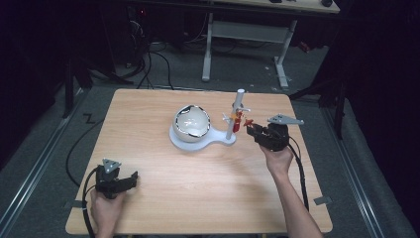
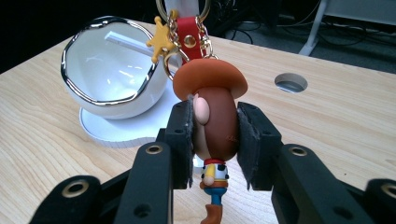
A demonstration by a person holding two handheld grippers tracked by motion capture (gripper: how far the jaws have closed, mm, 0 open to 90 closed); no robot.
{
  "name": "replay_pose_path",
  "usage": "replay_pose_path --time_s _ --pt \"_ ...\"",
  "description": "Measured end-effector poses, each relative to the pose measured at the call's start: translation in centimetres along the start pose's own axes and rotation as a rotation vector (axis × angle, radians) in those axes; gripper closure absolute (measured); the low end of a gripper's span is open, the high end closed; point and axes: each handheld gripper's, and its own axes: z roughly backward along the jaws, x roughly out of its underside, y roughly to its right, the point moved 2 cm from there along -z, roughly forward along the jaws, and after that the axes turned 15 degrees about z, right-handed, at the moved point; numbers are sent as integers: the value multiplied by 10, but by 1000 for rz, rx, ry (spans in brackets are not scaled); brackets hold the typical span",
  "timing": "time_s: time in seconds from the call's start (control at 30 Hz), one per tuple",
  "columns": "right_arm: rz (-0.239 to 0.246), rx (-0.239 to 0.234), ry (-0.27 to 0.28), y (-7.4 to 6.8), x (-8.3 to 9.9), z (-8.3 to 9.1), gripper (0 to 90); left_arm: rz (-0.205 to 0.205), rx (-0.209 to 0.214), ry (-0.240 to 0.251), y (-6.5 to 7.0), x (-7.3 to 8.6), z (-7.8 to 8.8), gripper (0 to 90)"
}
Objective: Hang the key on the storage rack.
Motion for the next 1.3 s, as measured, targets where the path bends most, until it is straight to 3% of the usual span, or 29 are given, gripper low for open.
replay_pose_path --time_s 1.3 --pt "0 -1 -30 -7 7 -26 667 0 0 0 0 0 0 170"
